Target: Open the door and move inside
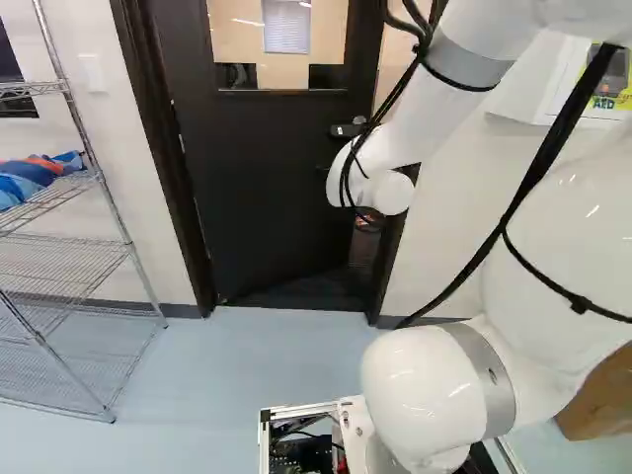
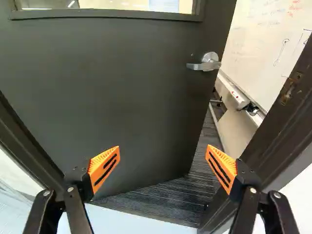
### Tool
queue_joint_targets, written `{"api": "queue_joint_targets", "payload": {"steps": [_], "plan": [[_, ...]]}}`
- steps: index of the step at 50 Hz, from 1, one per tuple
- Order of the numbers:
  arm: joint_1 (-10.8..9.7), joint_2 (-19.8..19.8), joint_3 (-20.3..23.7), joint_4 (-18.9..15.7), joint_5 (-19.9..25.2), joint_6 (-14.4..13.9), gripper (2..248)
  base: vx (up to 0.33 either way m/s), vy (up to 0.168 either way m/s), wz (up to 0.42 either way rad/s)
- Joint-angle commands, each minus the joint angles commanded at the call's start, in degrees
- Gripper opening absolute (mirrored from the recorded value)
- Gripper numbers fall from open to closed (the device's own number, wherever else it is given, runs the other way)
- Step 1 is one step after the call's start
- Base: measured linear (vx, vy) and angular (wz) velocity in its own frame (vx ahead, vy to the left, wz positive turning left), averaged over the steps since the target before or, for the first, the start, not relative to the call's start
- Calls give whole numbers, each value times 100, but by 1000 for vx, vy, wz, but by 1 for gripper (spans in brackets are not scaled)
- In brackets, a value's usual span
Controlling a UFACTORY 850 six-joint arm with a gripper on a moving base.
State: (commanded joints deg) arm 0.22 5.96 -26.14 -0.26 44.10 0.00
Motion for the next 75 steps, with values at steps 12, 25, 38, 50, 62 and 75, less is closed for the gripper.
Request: {"api": "queue_joint_targets", "payload": {"steps": [12,25,38,50,62,75], "plan": [[0,0,0,0,0,0,247,59,35,-7],[0,0,0,0,0,0,247,83,39,-12],[0,0,0,0,0,0,247,86,39,-13],[0,0,0,0,0,0,247,91,43,-13],[0,0,0,0,0,0,247,91,42,-14],[0,0,0,0,0,0,247,93,45,-13]]}}
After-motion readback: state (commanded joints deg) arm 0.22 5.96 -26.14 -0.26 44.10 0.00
